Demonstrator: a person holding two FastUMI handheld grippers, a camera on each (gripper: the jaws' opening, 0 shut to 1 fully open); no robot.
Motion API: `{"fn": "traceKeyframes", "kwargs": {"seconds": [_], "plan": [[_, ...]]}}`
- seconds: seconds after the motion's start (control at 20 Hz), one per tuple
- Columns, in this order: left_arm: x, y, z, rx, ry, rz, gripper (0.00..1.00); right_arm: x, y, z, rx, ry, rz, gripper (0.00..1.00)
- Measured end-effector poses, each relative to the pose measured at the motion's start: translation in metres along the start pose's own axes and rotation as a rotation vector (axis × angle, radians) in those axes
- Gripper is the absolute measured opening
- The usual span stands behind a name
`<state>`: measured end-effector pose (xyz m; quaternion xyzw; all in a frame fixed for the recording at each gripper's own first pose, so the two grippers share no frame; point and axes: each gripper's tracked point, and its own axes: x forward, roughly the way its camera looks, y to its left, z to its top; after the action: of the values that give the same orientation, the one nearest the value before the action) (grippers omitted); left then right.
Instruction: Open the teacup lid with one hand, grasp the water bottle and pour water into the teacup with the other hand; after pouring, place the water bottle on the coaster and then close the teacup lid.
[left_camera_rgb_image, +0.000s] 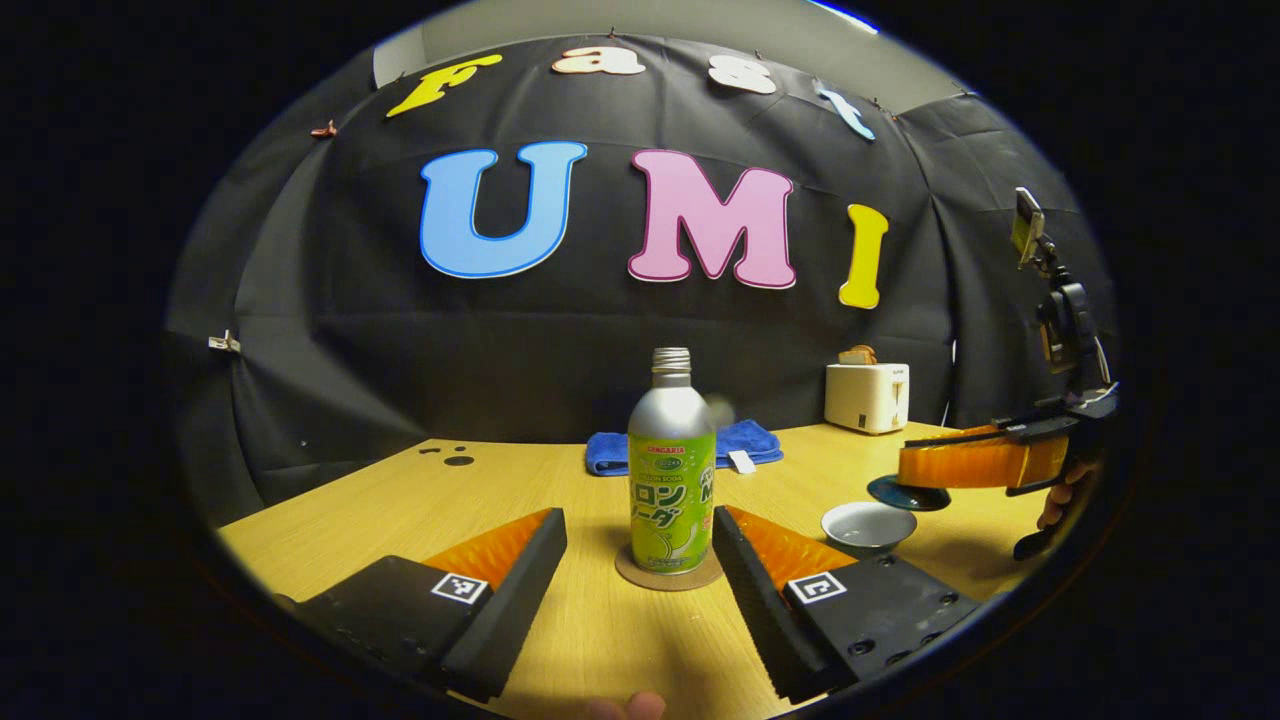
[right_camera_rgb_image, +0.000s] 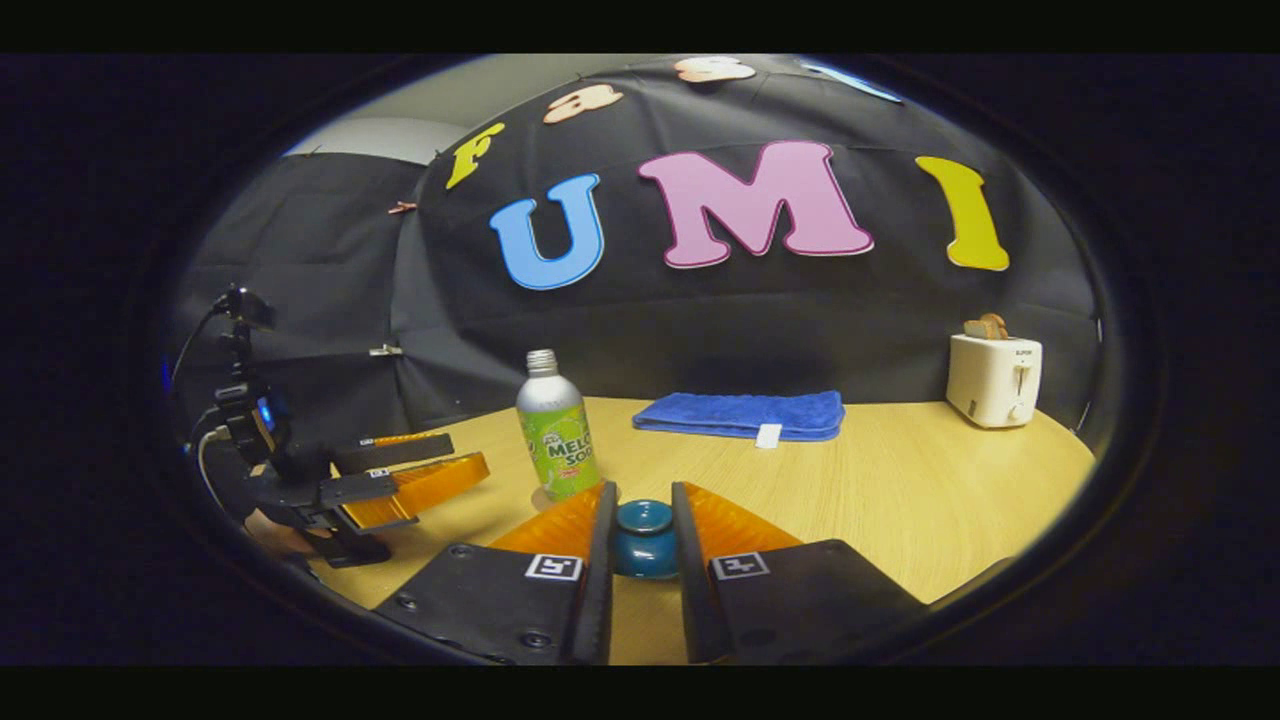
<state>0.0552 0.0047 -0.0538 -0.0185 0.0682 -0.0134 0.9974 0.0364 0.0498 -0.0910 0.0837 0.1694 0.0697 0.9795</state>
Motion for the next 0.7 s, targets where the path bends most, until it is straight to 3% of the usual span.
{"fn": "traceKeyframes", "kwargs": {"seconds": [0.4, 0.7], "plan": [[-0.001, 0.002, 0.0, 0.001, 0.001, 0.005, 0.94, 0.021, -0.008, -0.026, -0.04, 0.1, -0.039, 0.32], [0.0, 0.001, -0.001, 0.0, 0.0, 0.015, 0.94, 0.029, -0.008, -0.033, -0.038, 0.108, -0.04, 0.33]]}}
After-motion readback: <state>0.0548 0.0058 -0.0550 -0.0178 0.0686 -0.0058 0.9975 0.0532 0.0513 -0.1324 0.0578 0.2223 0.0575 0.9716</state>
